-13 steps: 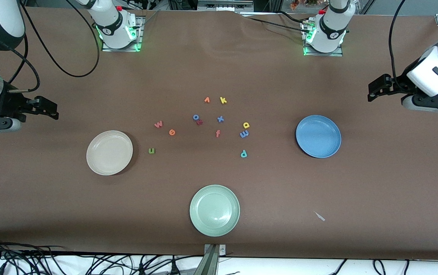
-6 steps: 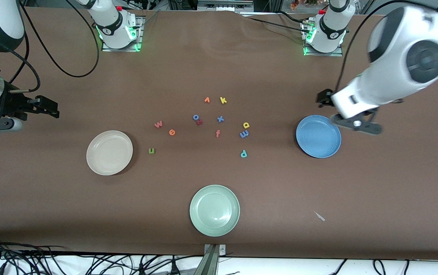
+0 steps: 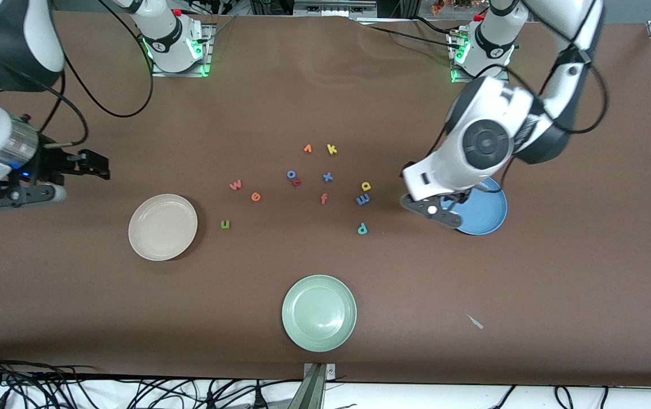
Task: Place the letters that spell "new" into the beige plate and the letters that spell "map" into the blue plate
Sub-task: 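Grasp green n with the right gripper while the left gripper grasps blue E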
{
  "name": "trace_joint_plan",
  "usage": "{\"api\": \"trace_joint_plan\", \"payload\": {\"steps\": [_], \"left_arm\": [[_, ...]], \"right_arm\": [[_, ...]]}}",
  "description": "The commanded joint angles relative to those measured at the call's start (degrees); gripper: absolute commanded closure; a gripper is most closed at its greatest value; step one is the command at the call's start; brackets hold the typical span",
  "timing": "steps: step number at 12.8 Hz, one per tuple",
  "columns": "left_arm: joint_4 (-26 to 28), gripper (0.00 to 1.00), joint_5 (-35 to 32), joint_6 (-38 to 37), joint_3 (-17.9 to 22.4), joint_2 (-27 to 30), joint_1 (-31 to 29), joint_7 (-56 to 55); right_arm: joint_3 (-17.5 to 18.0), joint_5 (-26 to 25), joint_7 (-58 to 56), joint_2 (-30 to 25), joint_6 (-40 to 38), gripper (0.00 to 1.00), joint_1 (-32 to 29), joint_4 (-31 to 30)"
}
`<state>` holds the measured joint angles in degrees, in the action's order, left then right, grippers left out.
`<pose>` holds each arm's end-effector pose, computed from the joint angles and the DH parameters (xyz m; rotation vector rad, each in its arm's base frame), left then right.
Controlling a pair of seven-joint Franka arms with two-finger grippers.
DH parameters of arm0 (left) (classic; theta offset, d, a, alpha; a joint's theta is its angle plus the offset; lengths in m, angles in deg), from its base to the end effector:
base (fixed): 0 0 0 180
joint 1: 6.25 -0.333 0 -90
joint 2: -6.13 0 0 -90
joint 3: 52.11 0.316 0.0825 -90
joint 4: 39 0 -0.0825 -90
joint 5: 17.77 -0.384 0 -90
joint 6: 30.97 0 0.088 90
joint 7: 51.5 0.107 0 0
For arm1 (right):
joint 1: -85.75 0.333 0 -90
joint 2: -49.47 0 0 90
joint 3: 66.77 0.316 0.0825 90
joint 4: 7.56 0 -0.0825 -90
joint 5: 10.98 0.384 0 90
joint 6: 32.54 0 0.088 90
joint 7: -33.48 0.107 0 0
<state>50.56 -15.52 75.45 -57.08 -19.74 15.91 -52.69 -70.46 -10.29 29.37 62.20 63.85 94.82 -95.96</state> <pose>0.5933 -0.2993 0.3726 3.0235 -0.6650 -0.2628 0.6184 0.0630 0.5162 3.1251 0.2581 -0.1290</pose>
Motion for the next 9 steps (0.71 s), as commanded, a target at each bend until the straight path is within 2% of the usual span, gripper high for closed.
{"api": "trace_joint_plan", "payload": {"steps": [1,4,7,9], "left_arm": [[-2.63,0.0,1.0,5.61,0.66,-5.75,2.52,1.09],[-4.03,0.0,1.01,11.87,0.66,-10.42,5.42,1.27],[-9.47,0.0,0.74,12.14,0.66,-15.6,8.93,3.1],[-10.19,0.0,0.48,13.71,0.66,-17.19,10.87,6.53]], "right_arm": [[0.08,1.67,0.77,4.21,2.83,0.01,1.57,0.77],[0.0,3.7,2.16,7.73,11.43,0.01,3.94,-0.98],[0.0,3.61,8.66,13.09,19.68,0.01,8.59,-1.86],[0.61,3.52,12.1,15.73,26.97,0.01,8.87,-4.93]]}}
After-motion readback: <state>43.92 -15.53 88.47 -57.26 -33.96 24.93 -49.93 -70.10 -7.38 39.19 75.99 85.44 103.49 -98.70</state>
